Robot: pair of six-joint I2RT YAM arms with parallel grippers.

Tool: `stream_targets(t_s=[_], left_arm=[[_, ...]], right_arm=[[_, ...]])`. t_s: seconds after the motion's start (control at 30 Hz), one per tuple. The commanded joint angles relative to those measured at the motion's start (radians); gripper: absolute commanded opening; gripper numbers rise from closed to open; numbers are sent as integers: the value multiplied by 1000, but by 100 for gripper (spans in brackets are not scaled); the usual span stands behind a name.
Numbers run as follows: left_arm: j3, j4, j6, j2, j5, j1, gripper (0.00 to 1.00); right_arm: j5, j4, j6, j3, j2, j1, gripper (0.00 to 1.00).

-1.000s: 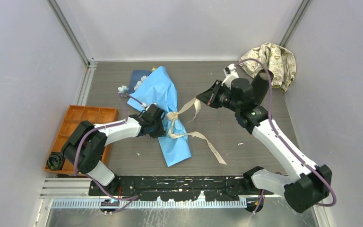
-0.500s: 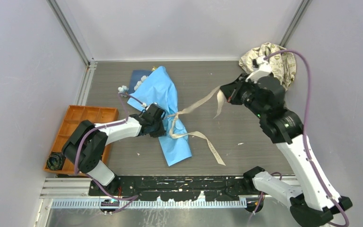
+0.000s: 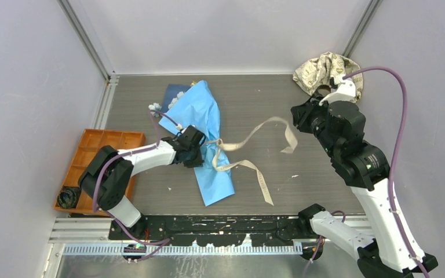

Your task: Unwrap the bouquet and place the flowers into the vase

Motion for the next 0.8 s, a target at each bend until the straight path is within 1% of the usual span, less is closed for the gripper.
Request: stream_targets(t_s=[0.0,0.07,0.13,0.23,0.33,0.47,0.63,0.77], left_arm=[[78,-183,85,-92,-91,-13,14],[114,-194,130,-120,-85,-12,17],[171,-225,181,-120,-83,-12,18],[264,-264,284,-91,-79,-14,21],[354,-272,398,-41,-45,-17,24],[432,-248,520,46,-8,-21,24],[439,-206,650,105,42,-22,26],[423,-167,716,104,38,-22,32]], right_arm=[[99,-25,2,27,31,4,30],[92,-19,10,12,38,3,45],[68,2,21,-14,37,2,57],[15,45,43,-64,30,4,65],[-36,83,65,-113,35,3,67],[-96,111,86,-154,52,3,67],[-118,133,93,-192,46,4,67],[-132,147,93,-214,41,4,66]])
